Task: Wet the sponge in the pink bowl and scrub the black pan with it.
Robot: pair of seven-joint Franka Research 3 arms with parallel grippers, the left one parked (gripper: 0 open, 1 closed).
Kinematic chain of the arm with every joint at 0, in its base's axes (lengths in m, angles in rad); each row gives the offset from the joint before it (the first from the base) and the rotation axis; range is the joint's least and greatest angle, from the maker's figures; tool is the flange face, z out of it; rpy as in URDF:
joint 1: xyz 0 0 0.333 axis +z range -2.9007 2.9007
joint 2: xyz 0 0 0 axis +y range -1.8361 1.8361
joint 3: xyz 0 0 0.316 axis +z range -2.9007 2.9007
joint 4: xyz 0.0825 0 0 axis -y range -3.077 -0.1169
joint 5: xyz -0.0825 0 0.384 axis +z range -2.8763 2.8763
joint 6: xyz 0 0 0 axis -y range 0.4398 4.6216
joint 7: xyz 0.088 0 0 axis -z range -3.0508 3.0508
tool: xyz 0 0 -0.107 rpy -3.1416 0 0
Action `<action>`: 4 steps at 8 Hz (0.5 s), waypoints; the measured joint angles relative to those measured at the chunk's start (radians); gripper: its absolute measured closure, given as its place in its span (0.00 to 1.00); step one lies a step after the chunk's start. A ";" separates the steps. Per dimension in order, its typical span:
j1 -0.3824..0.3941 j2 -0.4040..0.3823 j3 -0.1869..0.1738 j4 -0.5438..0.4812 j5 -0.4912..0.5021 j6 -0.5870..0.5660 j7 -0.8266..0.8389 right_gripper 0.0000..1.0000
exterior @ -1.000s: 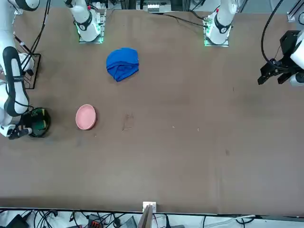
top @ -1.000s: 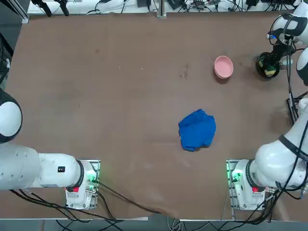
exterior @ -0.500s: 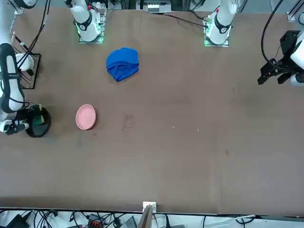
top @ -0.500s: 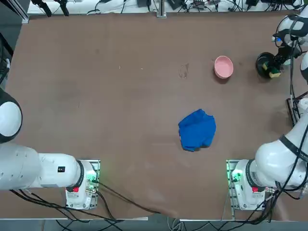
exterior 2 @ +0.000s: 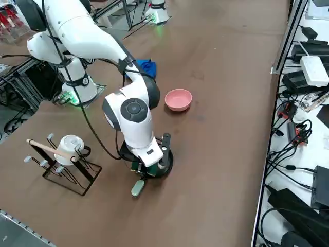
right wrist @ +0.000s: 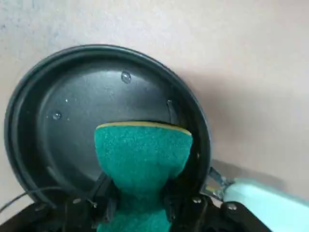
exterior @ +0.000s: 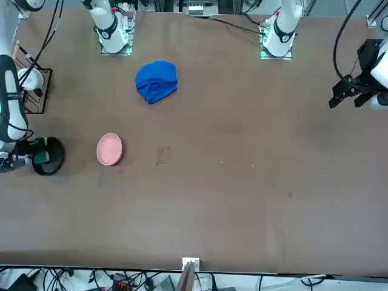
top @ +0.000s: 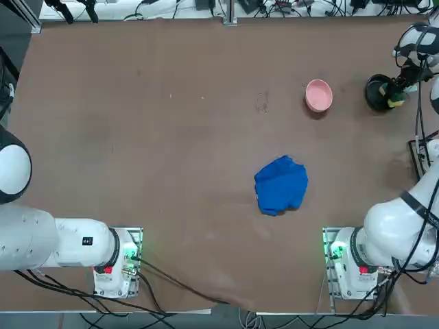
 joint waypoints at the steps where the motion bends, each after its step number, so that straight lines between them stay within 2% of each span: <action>1: 0.006 0.002 0.003 0.000 0.000 0.003 0.000 0.48; 4: 0.051 0.001 0.010 0.000 0.001 -0.014 0.003 0.49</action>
